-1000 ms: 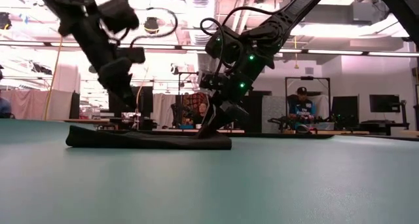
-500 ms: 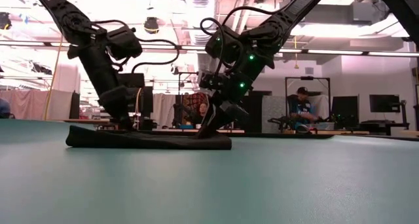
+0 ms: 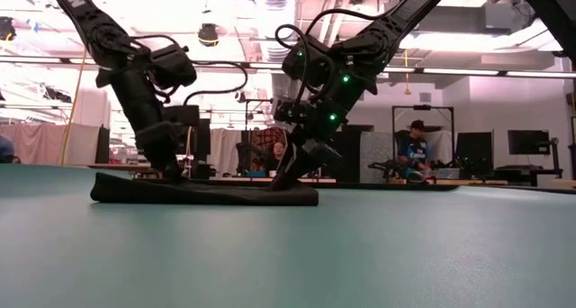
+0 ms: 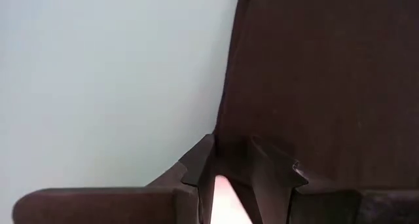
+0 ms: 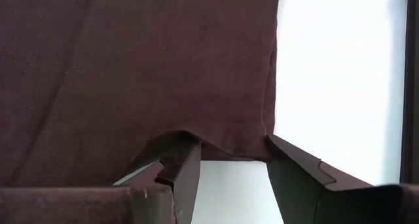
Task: Roll towel
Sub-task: Roll the black towel
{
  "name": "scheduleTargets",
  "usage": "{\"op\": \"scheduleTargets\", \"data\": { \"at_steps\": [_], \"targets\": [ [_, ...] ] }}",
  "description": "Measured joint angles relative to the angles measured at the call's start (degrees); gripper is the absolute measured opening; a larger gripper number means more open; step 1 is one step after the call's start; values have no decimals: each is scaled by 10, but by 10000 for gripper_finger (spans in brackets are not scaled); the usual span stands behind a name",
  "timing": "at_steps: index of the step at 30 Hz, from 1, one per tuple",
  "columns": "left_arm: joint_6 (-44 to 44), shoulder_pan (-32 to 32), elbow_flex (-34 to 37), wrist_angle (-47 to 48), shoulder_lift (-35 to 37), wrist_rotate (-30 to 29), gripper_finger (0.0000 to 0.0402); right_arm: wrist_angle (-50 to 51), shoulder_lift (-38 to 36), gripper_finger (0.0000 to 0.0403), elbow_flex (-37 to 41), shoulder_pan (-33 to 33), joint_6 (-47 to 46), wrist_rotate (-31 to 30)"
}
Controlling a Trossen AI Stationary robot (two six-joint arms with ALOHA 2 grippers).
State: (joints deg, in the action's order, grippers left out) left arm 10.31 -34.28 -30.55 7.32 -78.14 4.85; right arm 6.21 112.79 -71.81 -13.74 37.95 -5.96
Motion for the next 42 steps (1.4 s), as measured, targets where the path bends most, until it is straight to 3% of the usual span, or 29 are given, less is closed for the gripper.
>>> {"op": "scheduleTargets", "data": {
  "at_steps": [10,17,20,31,42],
  "targets": [
    [2,0,-10,-19,-50,9,75,-2,0,191,0,0,-4,0],
    [1,4,-53,62,-50,3,10,-2,0,191,0,0,-7,0],
    [-4,11,-66,70,-50,-1,6,-2,0,191,0,0,-18,-1],
    [-54,84,-150,224,-46,-78,1,2,0,191,0,0,-20,-1],
    [-121,186,-209,342,24,-163,0,2,0,191,0,0,-20,10]
  ]
}}
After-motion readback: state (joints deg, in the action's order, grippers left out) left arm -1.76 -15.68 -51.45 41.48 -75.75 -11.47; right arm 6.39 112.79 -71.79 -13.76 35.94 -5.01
